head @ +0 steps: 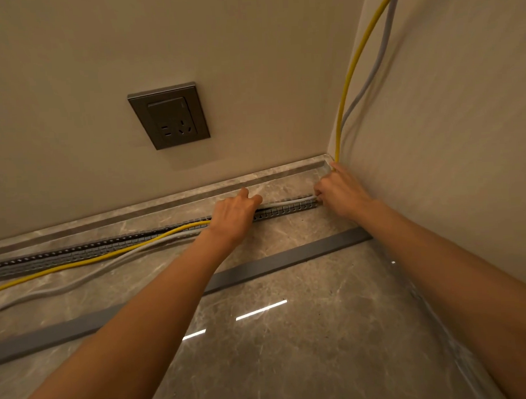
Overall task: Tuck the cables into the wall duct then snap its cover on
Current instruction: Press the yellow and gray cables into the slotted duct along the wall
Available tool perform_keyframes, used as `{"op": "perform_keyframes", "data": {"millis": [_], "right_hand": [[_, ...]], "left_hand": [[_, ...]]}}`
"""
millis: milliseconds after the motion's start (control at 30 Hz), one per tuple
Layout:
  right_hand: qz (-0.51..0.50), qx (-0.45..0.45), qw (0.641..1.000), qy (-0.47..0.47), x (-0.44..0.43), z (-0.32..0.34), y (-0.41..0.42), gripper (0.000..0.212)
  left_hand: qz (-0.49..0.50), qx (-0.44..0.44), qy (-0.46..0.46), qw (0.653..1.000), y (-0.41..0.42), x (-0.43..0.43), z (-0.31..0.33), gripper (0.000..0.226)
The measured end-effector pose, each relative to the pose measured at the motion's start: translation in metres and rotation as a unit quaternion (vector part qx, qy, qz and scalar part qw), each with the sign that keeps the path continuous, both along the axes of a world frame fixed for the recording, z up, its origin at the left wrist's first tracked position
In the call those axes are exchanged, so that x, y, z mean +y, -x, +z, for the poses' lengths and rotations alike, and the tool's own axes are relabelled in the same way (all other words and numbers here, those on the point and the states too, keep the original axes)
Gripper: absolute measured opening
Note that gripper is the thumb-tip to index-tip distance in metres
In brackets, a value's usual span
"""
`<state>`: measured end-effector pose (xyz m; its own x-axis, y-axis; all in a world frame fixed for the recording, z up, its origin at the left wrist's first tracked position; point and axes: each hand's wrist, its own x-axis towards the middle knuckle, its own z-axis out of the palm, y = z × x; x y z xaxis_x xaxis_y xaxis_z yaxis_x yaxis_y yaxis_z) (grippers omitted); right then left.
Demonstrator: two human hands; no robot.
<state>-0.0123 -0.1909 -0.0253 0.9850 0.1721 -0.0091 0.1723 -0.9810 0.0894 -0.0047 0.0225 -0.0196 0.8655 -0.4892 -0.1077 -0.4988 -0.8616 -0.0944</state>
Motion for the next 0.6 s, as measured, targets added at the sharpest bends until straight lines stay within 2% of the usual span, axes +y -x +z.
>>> {"op": "perform_keyframes", "data": {"millis": [133,267,433,600], "right_hand": [[0.004,-0.011,1.000,0.000,-0.003,-0.012,0.003,0.025],[0.014,-0.020,1.000,0.013,0.004,-0.016,0.009,0.006],[-0.037,0.010,0.993,-0.109,0.003,-0.015,0.012,0.024],[-0.094,0.006,0.981,-0.169,0.007,-0.014,0.009,0.016]], "left_hand": [[-0.007,-0.013,-0.004,1.000,0.003,-0.002,0.001,0.023],[-0.033,-0.044,-0.035,0.998,0.008,-0.009,0.001,0.029],[-0.039,-0.041,-0.017,0.998,0.012,-0.006,-0.003,0.031],[-0.046,-0.025,-0.033,0.998,0.016,-0.003,-0.002,0.025]]}}
